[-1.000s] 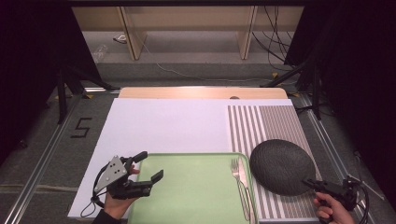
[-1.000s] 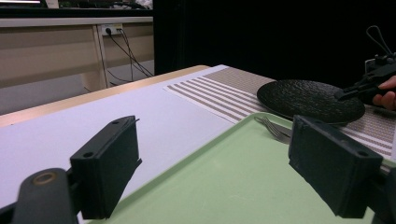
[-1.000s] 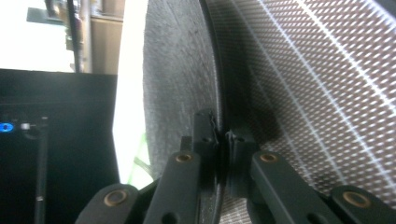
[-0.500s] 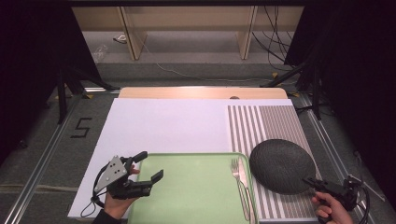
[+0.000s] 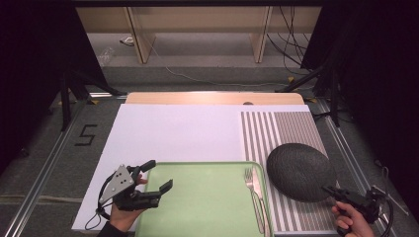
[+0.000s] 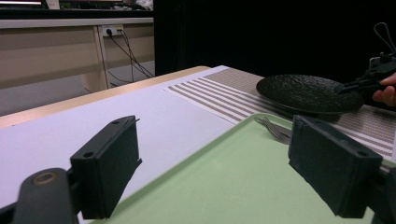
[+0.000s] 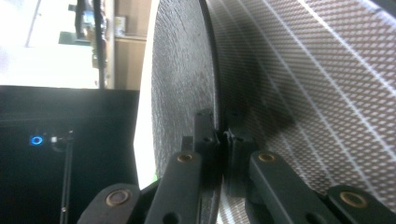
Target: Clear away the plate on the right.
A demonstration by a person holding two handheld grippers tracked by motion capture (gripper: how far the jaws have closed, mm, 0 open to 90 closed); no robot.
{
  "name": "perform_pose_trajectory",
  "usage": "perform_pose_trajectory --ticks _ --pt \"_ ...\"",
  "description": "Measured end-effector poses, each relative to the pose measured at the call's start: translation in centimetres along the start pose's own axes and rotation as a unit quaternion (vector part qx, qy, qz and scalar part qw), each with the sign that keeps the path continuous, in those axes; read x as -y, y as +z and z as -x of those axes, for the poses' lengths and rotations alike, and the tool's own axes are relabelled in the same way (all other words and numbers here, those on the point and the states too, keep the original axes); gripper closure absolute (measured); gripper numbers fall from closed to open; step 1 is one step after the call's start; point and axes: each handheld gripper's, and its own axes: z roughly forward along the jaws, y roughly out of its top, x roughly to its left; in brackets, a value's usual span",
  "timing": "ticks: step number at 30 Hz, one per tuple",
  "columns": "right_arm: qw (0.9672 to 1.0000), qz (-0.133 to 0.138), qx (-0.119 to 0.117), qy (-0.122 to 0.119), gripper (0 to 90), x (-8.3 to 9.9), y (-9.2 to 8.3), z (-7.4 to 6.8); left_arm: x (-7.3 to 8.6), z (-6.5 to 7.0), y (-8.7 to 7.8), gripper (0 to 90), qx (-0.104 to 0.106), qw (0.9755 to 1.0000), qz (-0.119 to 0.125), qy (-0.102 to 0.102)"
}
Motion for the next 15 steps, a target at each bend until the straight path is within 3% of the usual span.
perform_pose_trajectory --ticks 15 --pt "0.9989 -0.013 -0.043 -0.015 86.3 1.3 0.7 -1.3 0.0 -0.1 -0.1 15.9 0.000 1.0000 0.003 -0.003"
